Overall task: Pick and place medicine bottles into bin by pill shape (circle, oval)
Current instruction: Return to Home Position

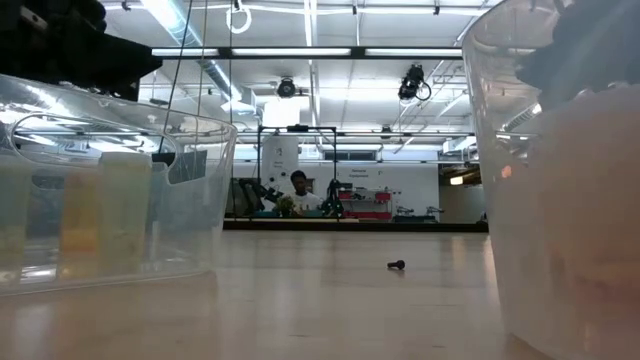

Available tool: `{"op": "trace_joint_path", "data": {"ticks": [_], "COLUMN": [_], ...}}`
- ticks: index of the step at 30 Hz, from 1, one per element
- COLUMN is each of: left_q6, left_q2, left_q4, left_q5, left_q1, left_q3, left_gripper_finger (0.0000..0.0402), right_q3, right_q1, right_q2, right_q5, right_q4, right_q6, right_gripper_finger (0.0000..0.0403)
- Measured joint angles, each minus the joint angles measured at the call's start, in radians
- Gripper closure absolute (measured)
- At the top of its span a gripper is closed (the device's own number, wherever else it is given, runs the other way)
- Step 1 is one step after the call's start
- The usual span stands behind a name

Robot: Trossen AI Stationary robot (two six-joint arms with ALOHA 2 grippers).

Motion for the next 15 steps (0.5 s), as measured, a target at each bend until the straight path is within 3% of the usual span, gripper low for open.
{"op": "trace_joint_path", "data": {"ticks": [6,9,15], "left_q6": [-0.002,-0.01,-0.018], "left_q2": [-0.104,-0.099,-0.095], "left_q4": [-0.02,-0.015,0.033], "left_q5": [0.03,0.033,0.03], "left_q1": [-0.021,-0.022,-0.022], "left_q3": [-0.061,-0.079,-0.116], "left_gripper_finger": [0.0292,0.0292,0.03], "right_q3": [0.0,0.0,0.0], "right_q1": [0.0,0.0,0.0], "right_q2": [0.006,0.006,0.006], "right_q5": [0.05,0.111,0.103], "right_q4": [0.006,0.007,0.021], "right_q6": [0.016,-0.024,-0.106], "right_gripper_finger": [0.0315,0.0315,0.0315]}}
